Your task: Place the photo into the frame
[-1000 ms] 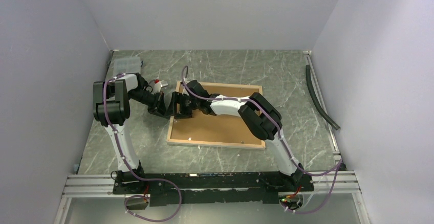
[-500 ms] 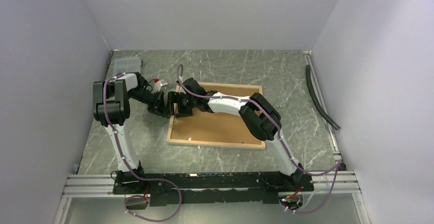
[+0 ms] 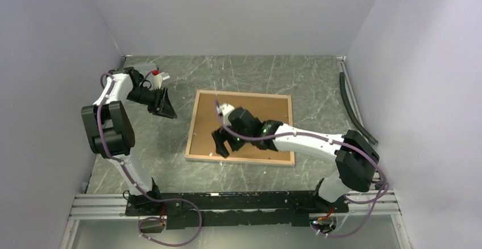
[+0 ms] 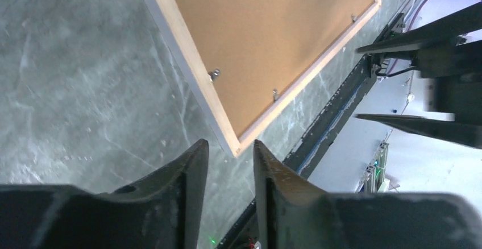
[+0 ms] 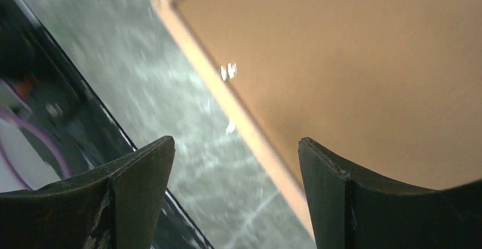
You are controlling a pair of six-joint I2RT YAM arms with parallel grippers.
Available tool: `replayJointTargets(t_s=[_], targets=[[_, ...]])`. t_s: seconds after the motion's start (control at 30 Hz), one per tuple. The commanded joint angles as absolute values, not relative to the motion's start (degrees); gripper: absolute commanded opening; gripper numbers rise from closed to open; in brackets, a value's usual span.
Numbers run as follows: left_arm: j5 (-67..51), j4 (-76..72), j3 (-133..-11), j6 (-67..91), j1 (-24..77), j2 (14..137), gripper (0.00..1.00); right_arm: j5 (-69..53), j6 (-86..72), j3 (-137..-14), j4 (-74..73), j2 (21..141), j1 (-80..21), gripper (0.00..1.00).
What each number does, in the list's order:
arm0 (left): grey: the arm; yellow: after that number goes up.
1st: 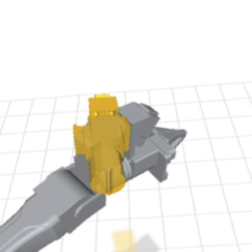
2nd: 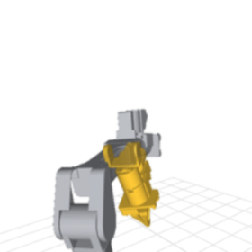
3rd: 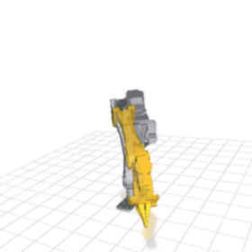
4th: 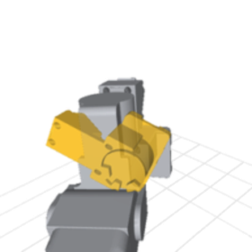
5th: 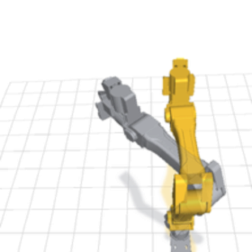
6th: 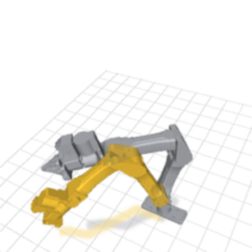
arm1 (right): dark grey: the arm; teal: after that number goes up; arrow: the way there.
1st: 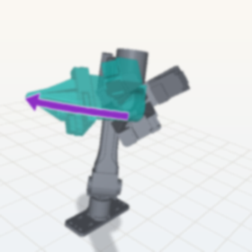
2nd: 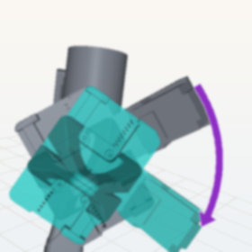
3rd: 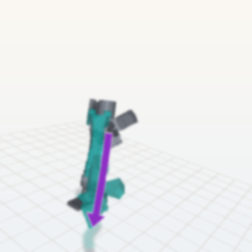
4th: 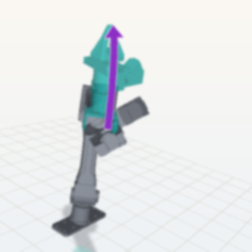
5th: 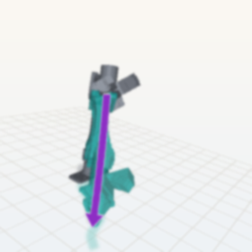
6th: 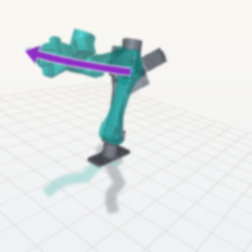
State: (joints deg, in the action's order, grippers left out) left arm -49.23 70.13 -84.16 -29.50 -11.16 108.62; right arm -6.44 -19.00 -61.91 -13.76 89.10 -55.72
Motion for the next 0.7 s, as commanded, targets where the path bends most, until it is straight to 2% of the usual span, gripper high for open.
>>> replayJointTargets(t_s=[0.0, 0.13, 0.2, 0.23, 0.33, 0.67], targets=[[-48.92, 78.36, -84.76, -34.39, -12.97, 101.65, 0.47, -0.16, -11.97, -54.42, -17.43, 86.39, -60.41, 0.83], [-48.01, 83.84, -86.25, -38.06, -16.12, 97.39, 0.59, 2.85, -10.15, -52.57, -16.8, 86.78, -61.9, 0.78], [-47.84, 86.13, -87.77, -39.33, -17.91, 95.78, 0.83, 4.72, -9.35, -53.06, -16.74, 87.88, -62.7, 0.75], [-47.72, 87.06, -88.53, -39.85, -18.94, 95.11, 0.89, 5.79, -8.98, -53.39, -16.78, 88.49, -63.07, 0.73], [-46.74, 88.93, -90.54, -41.17, -21.09, 93.23, 0.92, 8.21, -7.96, -54.02, -16.92, 90.19, -64.33, 0.68], [-46.66, 90.44, -94.76, -44.41, -26.65, 90.13, 0.94, 10.69, -8.41, -52.36, -15.62, 94.05, -66.69, 0.47]])
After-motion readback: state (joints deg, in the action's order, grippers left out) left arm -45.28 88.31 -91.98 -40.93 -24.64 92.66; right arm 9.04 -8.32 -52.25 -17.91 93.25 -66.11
